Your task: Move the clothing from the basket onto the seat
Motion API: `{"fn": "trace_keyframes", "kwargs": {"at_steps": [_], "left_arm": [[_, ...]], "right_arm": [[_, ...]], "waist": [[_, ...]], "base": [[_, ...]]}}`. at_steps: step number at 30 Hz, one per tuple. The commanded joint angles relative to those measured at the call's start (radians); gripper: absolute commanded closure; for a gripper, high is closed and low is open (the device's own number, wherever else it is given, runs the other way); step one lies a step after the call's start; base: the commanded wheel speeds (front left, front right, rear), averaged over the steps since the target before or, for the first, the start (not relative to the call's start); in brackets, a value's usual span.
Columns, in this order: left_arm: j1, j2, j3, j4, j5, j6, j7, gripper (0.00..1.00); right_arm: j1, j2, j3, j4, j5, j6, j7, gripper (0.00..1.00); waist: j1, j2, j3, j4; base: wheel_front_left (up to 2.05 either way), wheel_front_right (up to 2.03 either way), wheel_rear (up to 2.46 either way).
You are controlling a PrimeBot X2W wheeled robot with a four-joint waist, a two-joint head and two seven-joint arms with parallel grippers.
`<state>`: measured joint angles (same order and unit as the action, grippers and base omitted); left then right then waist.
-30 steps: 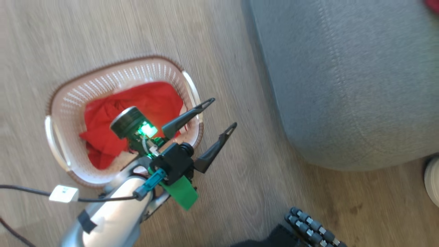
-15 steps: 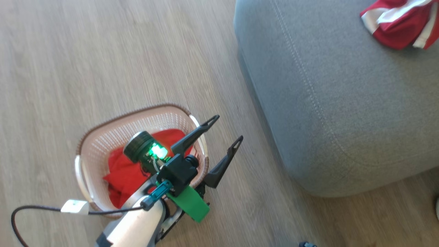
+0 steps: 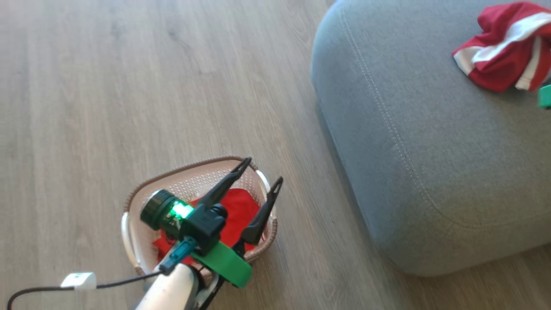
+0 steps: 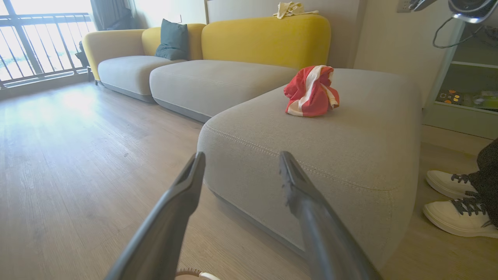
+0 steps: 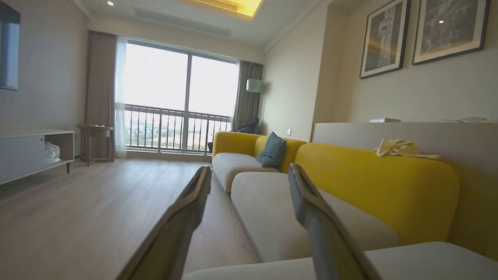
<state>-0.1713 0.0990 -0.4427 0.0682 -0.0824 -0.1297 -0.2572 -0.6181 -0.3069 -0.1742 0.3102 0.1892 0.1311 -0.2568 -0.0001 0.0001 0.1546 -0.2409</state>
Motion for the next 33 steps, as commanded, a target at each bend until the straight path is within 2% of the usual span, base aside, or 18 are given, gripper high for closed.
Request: {"fn": "trace_keyframes", "kwargs": {"at_steps": [1,5,10,12,20,27,33], "left_arm": [[-0.008,-0.012,0.058,-0.038,-0.002,-0.001,-0.005,0.00],[0.010,-0.029,0.112,-0.040,0.007,0.004,-0.005,0.00],[0.016,-0.041,0.184,-0.022,0.032,0.075,-0.005,0.00],[0.015,-0.042,0.196,-0.020,0.032,0.089,-0.005,0.00],[0.025,-0.048,0.275,0.001,0.012,0.177,-0.005,0.00],[0.043,-0.049,0.306,0.041,-0.034,0.248,-0.005,0.00],[0.056,-0.049,0.322,0.064,-0.061,0.265,-0.005,0.00]], "right_arm": [[0.018,0.008,0.027,-0.082,0.017,0.000,-0.005,0.00],[0.092,0.037,0.074,-0.189,0.035,0.000,-0.005,0.00],[0.174,0.054,0.182,-0.279,0.061,0.000,-0.005,0.00],[0.189,0.057,0.206,-0.284,0.061,0.000,-0.005,0.00],[0.297,0.125,0.321,-0.247,0.048,0.000,-0.005,0.00],[0.375,0.182,0.329,-0.186,0.001,0.000,-0.005,0.00],[0.438,0.205,0.335,-0.141,-0.034,0.000,-0.005,0.00]], "waist": [[0.0001,-0.0001,-0.021,0.023],[0.0001,-0.0001,-0.042,0.060],[0.0001,-0.0001,-0.048,0.108],[0.0001,-0.0001,-0.048,0.117],[0.0001,-0.0001,-0.055,0.186],[0.0001,-0.0001,-0.062,0.218],[0.0001,-0.0001,-0.066,0.221]], "base": [[0.00,0.00,0.00],[0.00,0.00,0.00],[0.00,0.00,0.00],[0.00,0.00,0.00],[0.00,0.00,0.00],[0.00,0.00,0.00],[0.00,0.00,0.00]]}}
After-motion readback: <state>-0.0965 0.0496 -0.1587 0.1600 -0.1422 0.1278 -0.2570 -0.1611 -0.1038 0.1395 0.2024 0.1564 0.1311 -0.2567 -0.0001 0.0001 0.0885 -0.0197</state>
